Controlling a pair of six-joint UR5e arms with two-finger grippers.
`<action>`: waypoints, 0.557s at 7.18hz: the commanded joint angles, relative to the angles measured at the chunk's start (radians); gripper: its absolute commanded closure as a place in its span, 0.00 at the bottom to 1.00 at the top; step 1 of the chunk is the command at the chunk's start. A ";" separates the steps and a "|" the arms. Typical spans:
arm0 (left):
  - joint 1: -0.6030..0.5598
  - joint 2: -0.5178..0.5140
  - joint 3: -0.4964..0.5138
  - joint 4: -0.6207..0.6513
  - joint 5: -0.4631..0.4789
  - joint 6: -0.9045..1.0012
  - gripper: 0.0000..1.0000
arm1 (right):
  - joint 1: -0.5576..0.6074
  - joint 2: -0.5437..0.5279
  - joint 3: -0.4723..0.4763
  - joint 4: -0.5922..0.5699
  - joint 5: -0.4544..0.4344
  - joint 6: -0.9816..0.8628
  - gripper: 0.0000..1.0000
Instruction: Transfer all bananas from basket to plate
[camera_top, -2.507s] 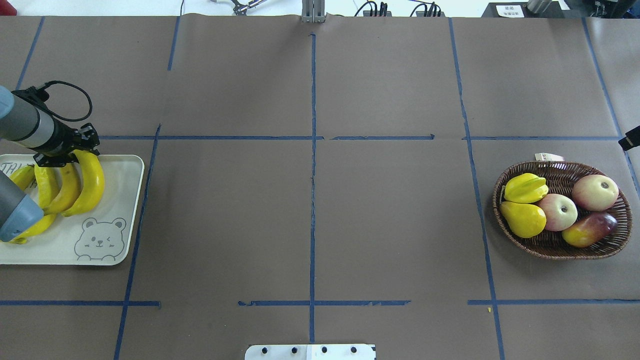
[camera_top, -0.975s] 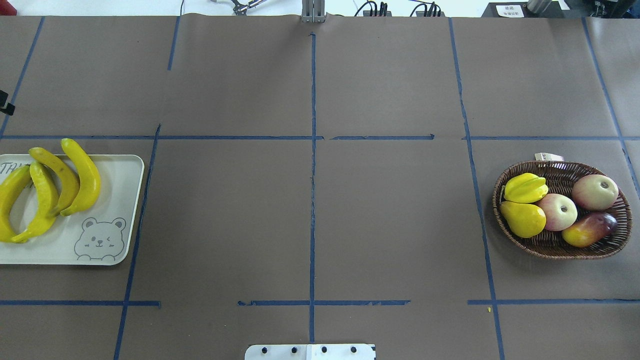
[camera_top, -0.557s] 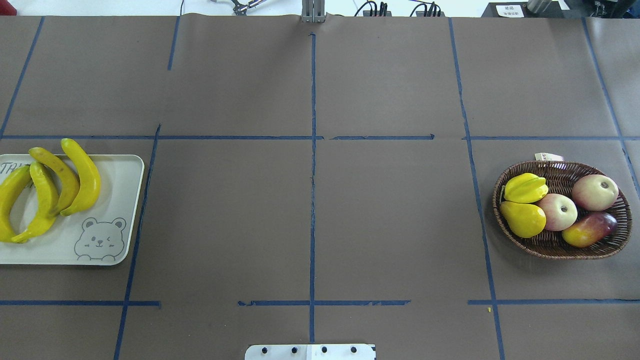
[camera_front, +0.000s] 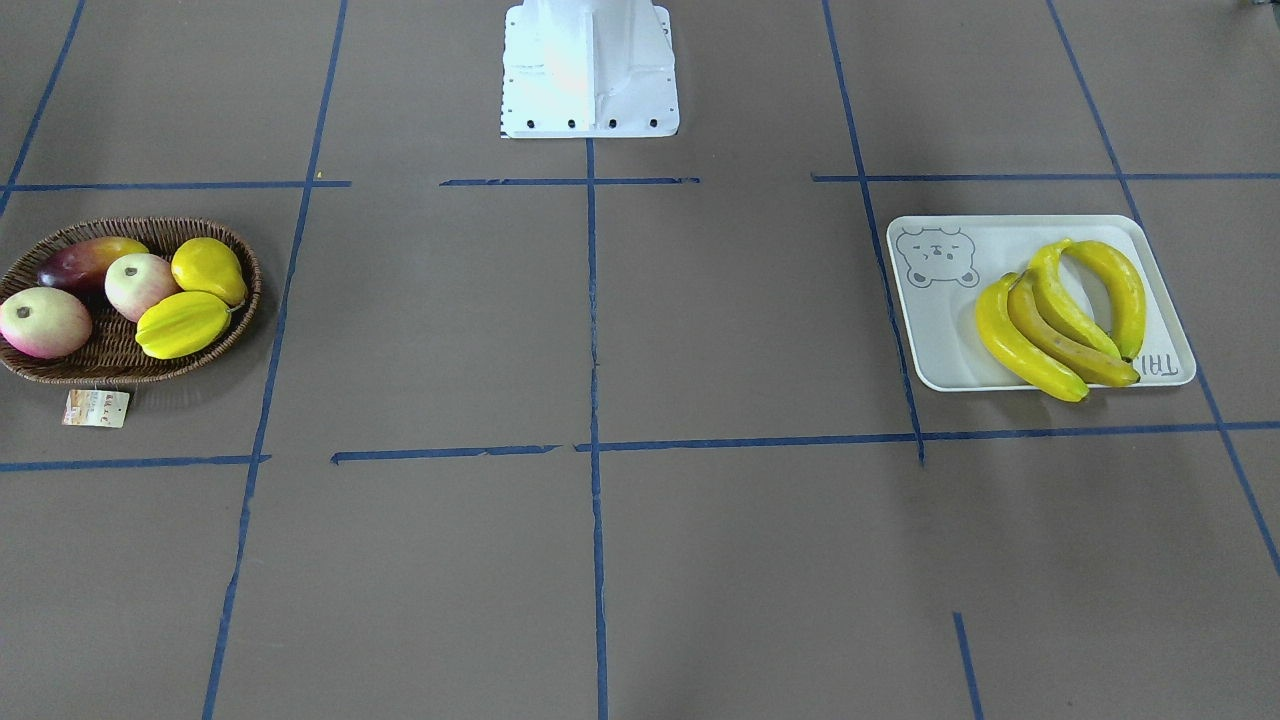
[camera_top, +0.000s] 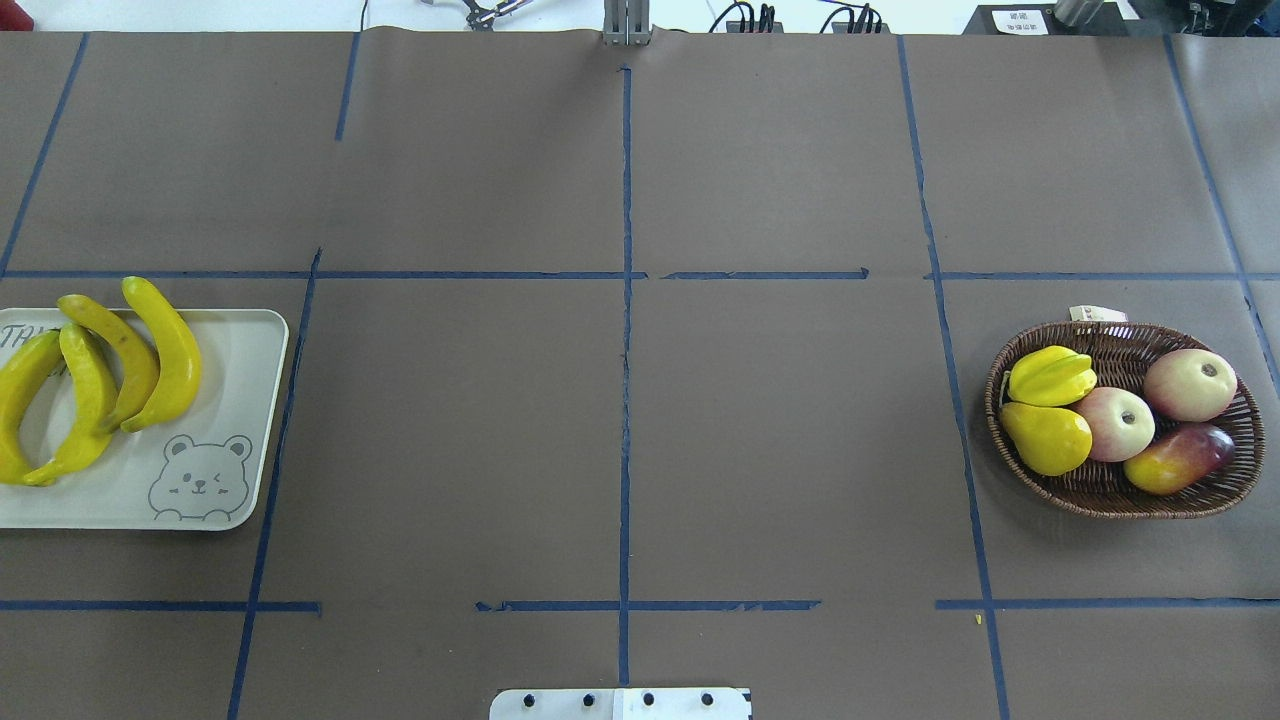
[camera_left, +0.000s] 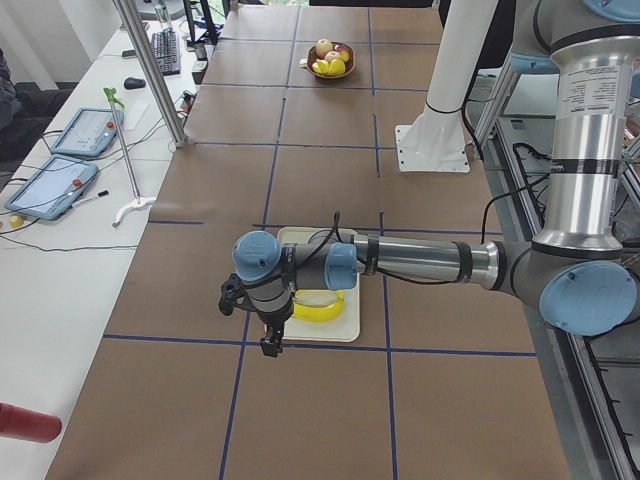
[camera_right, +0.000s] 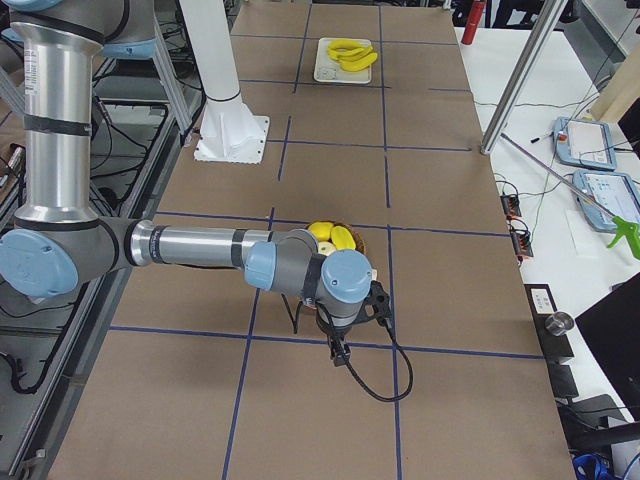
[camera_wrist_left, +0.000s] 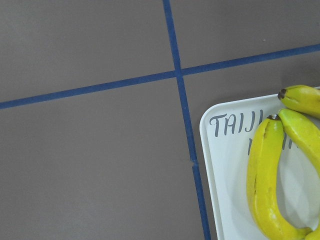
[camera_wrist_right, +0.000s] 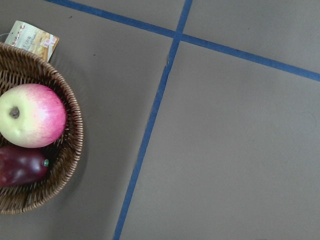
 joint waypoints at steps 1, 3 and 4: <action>-0.005 0.007 -0.001 -0.007 0.001 0.008 0.00 | 0.003 -0.008 0.001 0.004 0.004 0.072 0.01; -0.018 0.012 -0.019 -0.013 0.011 -0.001 0.00 | 0.002 -0.006 -0.001 0.015 0.004 0.079 0.00; -0.019 0.050 -0.030 -0.016 0.010 0.000 0.00 | 0.002 -0.008 -0.002 0.015 0.004 0.082 0.00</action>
